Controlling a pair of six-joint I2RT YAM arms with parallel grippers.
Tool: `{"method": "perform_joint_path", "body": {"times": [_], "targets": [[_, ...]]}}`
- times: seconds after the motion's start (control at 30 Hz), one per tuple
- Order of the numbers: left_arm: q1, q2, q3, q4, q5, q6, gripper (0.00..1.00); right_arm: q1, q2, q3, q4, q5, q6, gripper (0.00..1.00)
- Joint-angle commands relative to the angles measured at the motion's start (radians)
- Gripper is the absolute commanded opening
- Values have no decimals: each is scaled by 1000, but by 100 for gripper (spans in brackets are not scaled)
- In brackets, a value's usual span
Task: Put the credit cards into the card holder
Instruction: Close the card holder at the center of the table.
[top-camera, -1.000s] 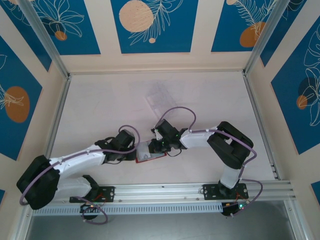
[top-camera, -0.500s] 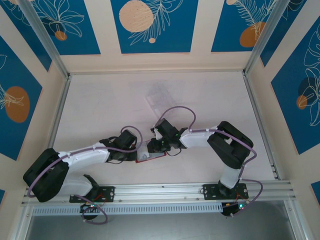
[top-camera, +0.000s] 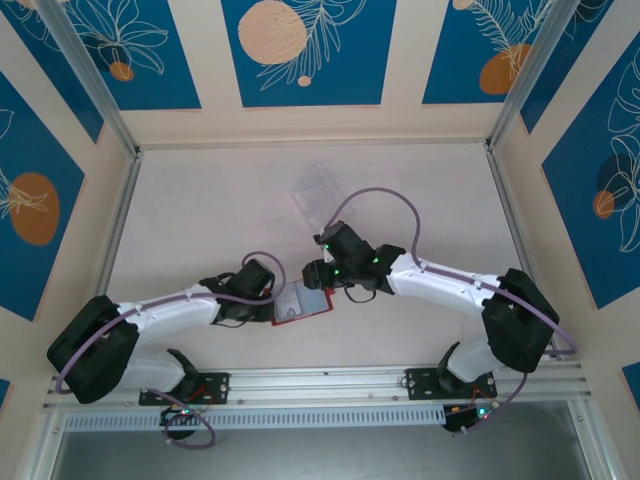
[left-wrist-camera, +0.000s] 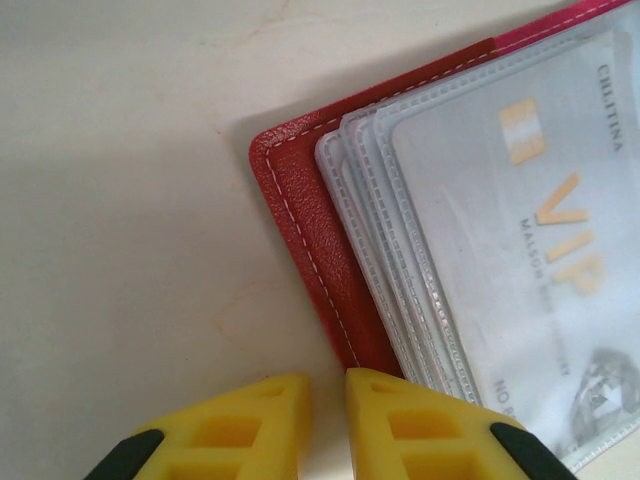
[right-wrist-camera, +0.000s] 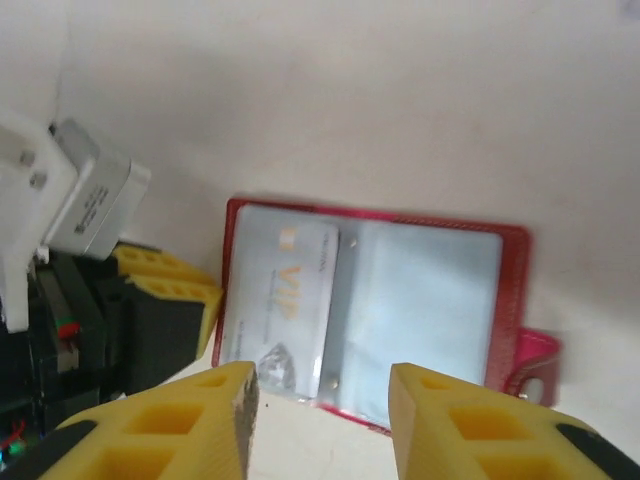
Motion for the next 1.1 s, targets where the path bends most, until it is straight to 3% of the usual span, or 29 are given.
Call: {"method": "perform_joint_path", "body": {"times": [0.0, 0.37, 0.47, 0.6, 0.7, 1.07], "targets": [[-8, 49, -8, 75, 27, 10, 18, -1, 45, 30, -184, 160, -37, 45], [-8, 42, -1, 58, 19, 17, 18, 40, 216, 82, -214, 244, -8, 49], [-11, 51, 6, 56, 21, 24, 18, 39, 221, 82, -211, 263, -1, 40], [-25, 61, 32, 46, 21, 34, 18, 38, 169, 63, -220, 294, 1, 13], [-41, 72, 69, 42, 22, 32, 18, 26, 115, 43, -236, 303, -3, 0], [-122, 254, 215, 118, 51, 4, 18, -71, -140, -76, -256, 216, -11, 0]]}}
